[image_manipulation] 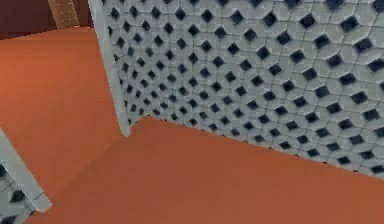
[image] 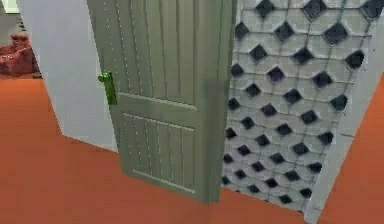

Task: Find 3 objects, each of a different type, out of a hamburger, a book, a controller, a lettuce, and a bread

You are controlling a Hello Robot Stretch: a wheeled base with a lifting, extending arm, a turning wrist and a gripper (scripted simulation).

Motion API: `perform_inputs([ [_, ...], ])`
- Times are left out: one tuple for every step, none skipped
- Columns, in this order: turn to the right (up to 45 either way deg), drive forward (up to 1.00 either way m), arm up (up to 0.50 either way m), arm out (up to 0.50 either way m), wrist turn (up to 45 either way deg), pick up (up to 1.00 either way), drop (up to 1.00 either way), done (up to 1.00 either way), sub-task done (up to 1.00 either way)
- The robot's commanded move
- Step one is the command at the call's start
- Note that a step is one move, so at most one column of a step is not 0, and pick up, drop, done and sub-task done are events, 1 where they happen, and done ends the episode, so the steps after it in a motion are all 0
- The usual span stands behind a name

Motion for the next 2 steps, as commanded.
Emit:
perform_inputs([
  [-45.0,0.00,0.00,0.00,0.0,0.00,0.00,0.00,0.00],
  [-18.0,0.00,0.00,0.00,0.0,0.00,0.00,0.00,0.00],
])
